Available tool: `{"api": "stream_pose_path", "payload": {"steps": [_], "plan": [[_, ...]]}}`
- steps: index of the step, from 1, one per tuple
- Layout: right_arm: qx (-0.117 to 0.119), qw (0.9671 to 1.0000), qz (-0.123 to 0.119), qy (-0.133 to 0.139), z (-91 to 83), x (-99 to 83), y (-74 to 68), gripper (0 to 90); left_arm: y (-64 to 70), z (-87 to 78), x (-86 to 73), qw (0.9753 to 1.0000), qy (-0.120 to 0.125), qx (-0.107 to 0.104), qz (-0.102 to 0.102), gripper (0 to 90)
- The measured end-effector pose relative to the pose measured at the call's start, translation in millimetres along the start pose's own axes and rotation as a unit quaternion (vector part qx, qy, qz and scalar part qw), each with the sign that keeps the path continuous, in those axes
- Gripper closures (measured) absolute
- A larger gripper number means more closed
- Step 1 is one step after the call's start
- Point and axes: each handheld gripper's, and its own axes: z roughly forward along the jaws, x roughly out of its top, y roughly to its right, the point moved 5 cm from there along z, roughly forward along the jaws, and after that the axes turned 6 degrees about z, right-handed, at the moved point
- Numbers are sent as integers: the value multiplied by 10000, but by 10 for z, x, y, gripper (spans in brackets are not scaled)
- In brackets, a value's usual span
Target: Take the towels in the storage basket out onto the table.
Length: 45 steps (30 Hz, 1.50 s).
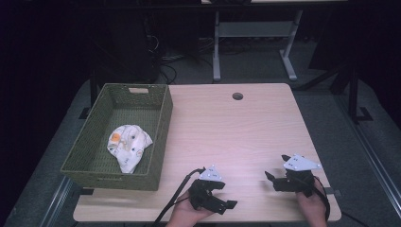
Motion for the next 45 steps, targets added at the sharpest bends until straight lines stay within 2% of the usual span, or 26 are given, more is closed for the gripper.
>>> {"api": "stream_pose_path", "payload": {"steps": [4, 7, 10, 11, 13, 16, 17, 20, 21, 22, 24, 26, 27, 28, 30, 33, 34, 36, 42, 43, 45], "plan": [[25, 10000, 0, 17, -6, 1, -13, 137, -22, 1, -12, 10000, -76, 44, 7, 216], [34, 10000, -6, 19, -11, 2, -23, 137, -39, -2, -15, 9999, -97, 14, -49, 212], [30, 10000, 6, -4, -8, 0, -22, 137, -81, -13, 2, 9996, -248, -83, -92, 203], [13, 10000, 29, 12, -8, 1, -18, 137, -102, -48, 30, 9996, -287, -75, -34, 201], [17, 10000, 69, 9, -6, -4, -20, 137, -117, -64, 48, 9995, -301, -85, -45, 201], [52, 9999, 54, -88, 7, -24, -48, 137, -185, -98, 103, 9993, -286, -170, -181, 217], [51, 9999, 69, -95, 11, -25, -53, 137, -232, -123, 138, 9991, -270, -172, -293, 225], [37, 9999, 75, -86, 5, -21, -55, 137, -283, -148, 181, 9987, -312, -184, -363, 218], [34, 10000, 55, -57, 4, -18, -49, 137, -312, -160, 206, 9984, -311, -203, -433, 210], [17, 10000, 60, -52, 2, -18, -44, 137, -374, -192, 261, 9969, -325, -304, -650, 204], [10, 9999, 88, -71, 1, -20, -43, 137, -407, -210, 289, 9965, -295, -310, -722, 204], [7, 9999, 72, -88, 3, -23, -44, 137, -470, -254, 342, 9950, -255, -396, -877, 220], [15, 9999, 65, -97, 4, -24, -47, 137, -499, -282, 366, 9944, -247, -479, -913, 258], [15, 9999, 65, -97, 4, -24, -47, 137, -517, -312, 391, 9937, -251, -541, -947, 258], [20, 9999, 75, -103, 4, -24, -53, 137, -549, -388, 463, 9937, -153, -564, -956, 271], [13, 9999, 57, -111, 5, -26, -46, 137, -591, -469, 532, 9935, -127, -547, -994, 247], [5, 9999, 49, -91, 2, -23, -41, 137, -622, -519, 569, 9924, -125, -582, -1077, 231], [8, 10000, 49, -67, -5, -20, -38, 137, -658, -577, 603, 9927, -78, -510, -1094, 222], [-10, 10000, 68, -60, -11, -21, -30, 137, -732, -731, 677, 9919, -45, -501, -1170, 201], [-10, 9999, 83, -84, -9, -23, -34, 137, -741, -762, 695, 9912, -21, -548, -1208, 197], [-18, 9999, 51, -91, 0, -24, -31, 137, -767, -868, 748, 9920, 33, -458, -1177, 197]]}}
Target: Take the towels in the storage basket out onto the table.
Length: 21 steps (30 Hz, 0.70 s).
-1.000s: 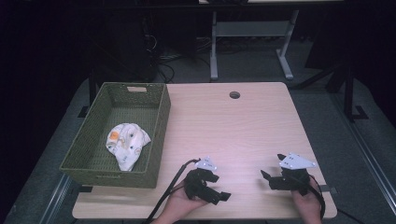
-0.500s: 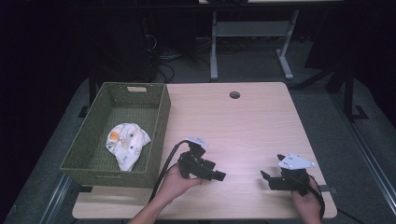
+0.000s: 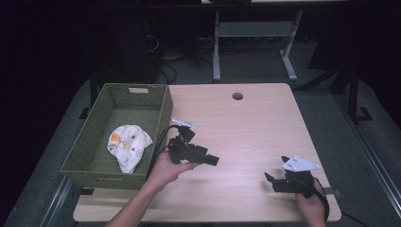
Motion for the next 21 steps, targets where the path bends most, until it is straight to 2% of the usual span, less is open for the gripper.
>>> {"api": "stream_pose_path", "payload": {"steps": [6, 7, 11, 18, 19, 21], "plan": [[0, 10000, 41, 21, -11, 3, 5, 137, -14, -168, 79, 10000, 40, 33, -11, 196], [-1, 10000, 46, 29, -12, 4, 6, 137, -16, -242, 114, 9999, 55, 103, 46, 196], [-8, 10000, 26, 43, -15, 6, 9, 137, -33, -357, 169, 9997, 54, 192, 105, 198], [3, 10000, 31, 44, -18, 3, 23, 137, -151, -565, 216, 9996, 132, 260, -46, 204], [0, 10000, 63, 32, -22, 0, 23, 137, -174, -614, 208, 9993, 159, 324, -85, 204], [-7, 10000, 58, 44, -23, 1, 26, 137, -190, -647, 200, 9993, 148, 339, -71, 204]]}}
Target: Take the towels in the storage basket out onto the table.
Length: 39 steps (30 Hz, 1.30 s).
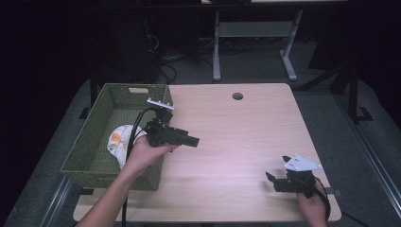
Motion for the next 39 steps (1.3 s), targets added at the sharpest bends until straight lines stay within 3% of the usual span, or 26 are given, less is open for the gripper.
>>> {"api": "stream_pose_path", "payload": {"steps": [12, 16, 20, 25, 30, 39], "plan": [[-8, 10000, -20, 11, 2, 2, -3, 137, -207, -385, -38, 9995, 137, 233, -166, 222], [6, 10000, -56, -47, 14, -5, -19, 137, -311, -494, -77, 9985, 224, 304, -403, 215], [-14, 10000, -49, -17, 8, -2, -6, 136, -368, -565, -101, 9979, 258, 366, -470, 216], [2, 10000, -62, -44, 13, -6, -19, 137, -494, -703, -152, 9958, 341, 602, -607, 218], [-16, 10000, -49, -11, 8, -2, -7, 137, -702, -827, -270, 9924, 359, 841, -817, 219], [-16, 10000, -60, -24, 14, -3, -10, 137, -852, -956, -356, 9886, 349, 1097, -968, 227]]}}
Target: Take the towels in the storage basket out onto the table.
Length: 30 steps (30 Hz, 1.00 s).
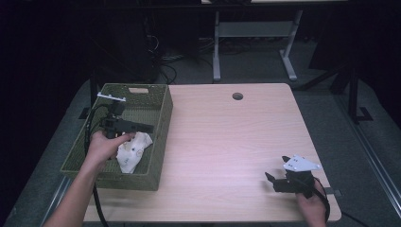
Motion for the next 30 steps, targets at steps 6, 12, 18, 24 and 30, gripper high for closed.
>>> {"api": "stream_pose_path", "payload": {"steps": [6, 12, 18, 24, 30], "plan": [[8, 10000, 8, 5, -5, 0, -4, 137, -217, -26, -58, 9985, -176, 507, -78, 237], [3, 10000, 8, 10, -8, 0, 1, 137, -410, 4, -145, 9967, -319, 682, -299, 237], [16, 10000, 8, 10, -8, -1, -8, 137, -564, 45, -185, 9929, -548, 964, -421, 234], [17, 10000, 9, 7, -9, -1, -3, 137, -702, 107, -225, 9863, -828, 1366, -415, 252], [18, 10000, 9, 2, -10, -3, -1, 137, -826, 159, -281, 9796, -965, 1695, -489, 270]]}}
